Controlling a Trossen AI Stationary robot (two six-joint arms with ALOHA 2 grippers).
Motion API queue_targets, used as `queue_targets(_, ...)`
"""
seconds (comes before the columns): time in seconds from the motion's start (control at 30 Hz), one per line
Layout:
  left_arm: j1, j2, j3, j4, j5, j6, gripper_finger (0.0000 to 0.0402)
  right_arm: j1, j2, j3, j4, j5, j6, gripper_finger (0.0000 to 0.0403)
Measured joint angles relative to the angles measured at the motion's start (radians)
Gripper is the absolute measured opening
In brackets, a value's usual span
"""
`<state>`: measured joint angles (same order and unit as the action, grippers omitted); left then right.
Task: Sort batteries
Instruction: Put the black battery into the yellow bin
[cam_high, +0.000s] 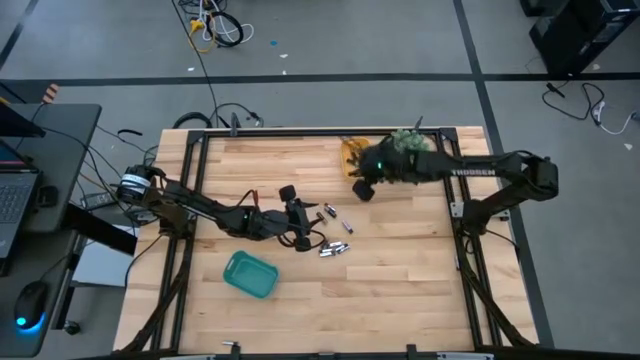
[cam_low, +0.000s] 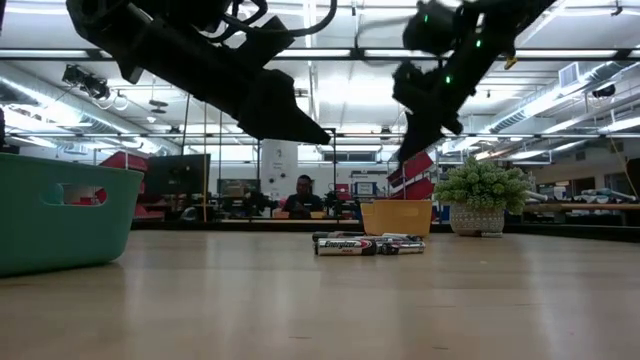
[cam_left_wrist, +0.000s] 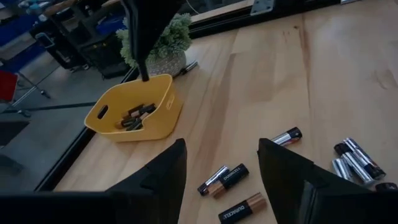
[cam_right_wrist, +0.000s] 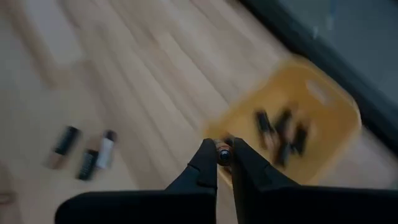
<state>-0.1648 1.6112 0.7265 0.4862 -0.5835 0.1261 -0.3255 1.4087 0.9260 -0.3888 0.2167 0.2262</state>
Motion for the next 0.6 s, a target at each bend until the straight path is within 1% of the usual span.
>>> queue_targets(0.1, 0.008, 0.000, 0.000, 0.000, 0.000, 0.000, 0.0193, -0.068, 0.013, 0.000, -0.001, -0.026, -0.012, 0.0026)
queue_targets(0.2, 0.015, 0.000, 0.000, 0.000, 0.000, -0.005, 0.0193, -0.103, 0.013, 0.000, 0.014, -0.036, -0.020, 0.0031)
queue_targets(0.33, 0.017, 0.000, 0.000, 0.000, 0.000, -0.007, 0.0193, -0.120, 0.013, 0.000, 0.032, -0.062, -0.006, 0.0040)
queue_targets(0.6, 0.017, 0.000, 0.000, 0.000, 0.000, -0.008, 0.0193, -0.113, 0.013, 0.000, 0.042, -0.051, -0.008, 0.0067)
